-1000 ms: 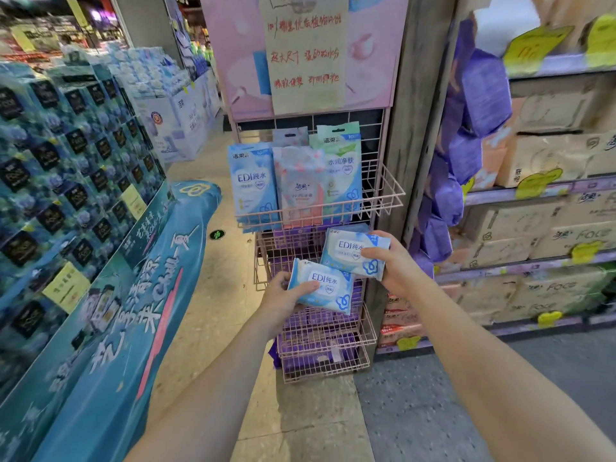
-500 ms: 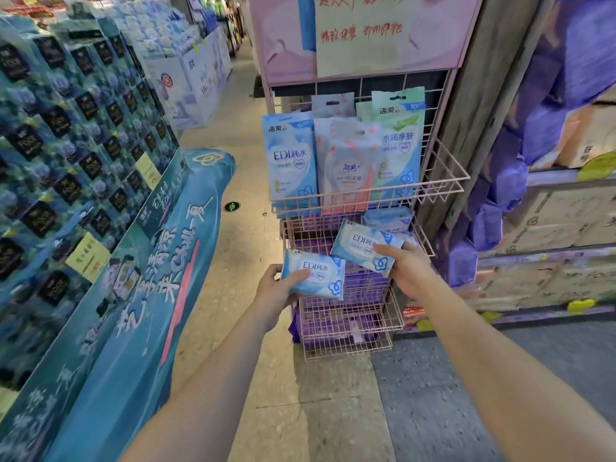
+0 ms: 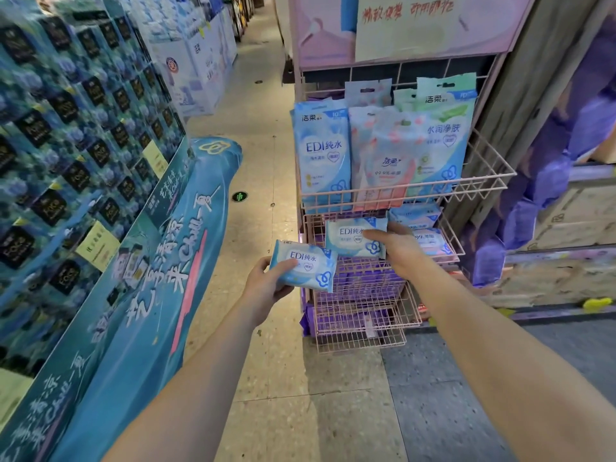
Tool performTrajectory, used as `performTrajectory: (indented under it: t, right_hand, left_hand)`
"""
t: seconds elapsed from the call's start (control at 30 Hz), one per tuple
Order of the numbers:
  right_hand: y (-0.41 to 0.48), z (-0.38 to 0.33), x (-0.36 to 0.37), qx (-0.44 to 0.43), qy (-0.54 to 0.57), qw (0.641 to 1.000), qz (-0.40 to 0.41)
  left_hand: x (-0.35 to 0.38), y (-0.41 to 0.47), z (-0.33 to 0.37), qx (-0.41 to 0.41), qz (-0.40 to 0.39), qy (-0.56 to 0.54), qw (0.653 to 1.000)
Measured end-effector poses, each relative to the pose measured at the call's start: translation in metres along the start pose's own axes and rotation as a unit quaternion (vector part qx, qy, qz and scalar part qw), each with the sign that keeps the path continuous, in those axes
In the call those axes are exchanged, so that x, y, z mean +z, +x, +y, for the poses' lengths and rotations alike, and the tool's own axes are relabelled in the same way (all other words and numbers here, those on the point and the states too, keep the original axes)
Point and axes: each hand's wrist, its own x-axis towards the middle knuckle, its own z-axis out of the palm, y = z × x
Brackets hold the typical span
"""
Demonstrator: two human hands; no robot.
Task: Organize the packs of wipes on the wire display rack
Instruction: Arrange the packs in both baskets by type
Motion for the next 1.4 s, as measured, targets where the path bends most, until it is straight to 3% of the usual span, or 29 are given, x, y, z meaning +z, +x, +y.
performTrajectory:
  t: [0.2,0.57,0.93,1.1,1.4]
  right_hand:
    - [0.006,0.008,0.034,0.001,-0.088,0.996,0.012]
    - [0.028,0.008,0.051,0.024,-0.094,0.995,0.001]
    - [0.032,-0.004,0.027,-0.019,-0.324,0.943,-0.076]
    - [0.038,0.002,0.015,-0.048,-0.29,0.952,-0.088]
    - [0.047,0.005,0.024,-0.086,-0.16,0.983,-0.036]
  left_hand:
    - [-0.023,-0.009,0.0,-0.009,-0.002,-0.005,1.0]
    - [-0.036,-0.027,0.004,0.009,0.006,-0.013,1.0]
    - [0.001,-0.038,0.019,0.051,0.04,-0.012,0.998]
    - [0.013,-0.039,0.023,0.069,0.049,-0.016,0.996]
    - [0.018,-0.045,0.016,0.08,0.054,-0.018,0.995]
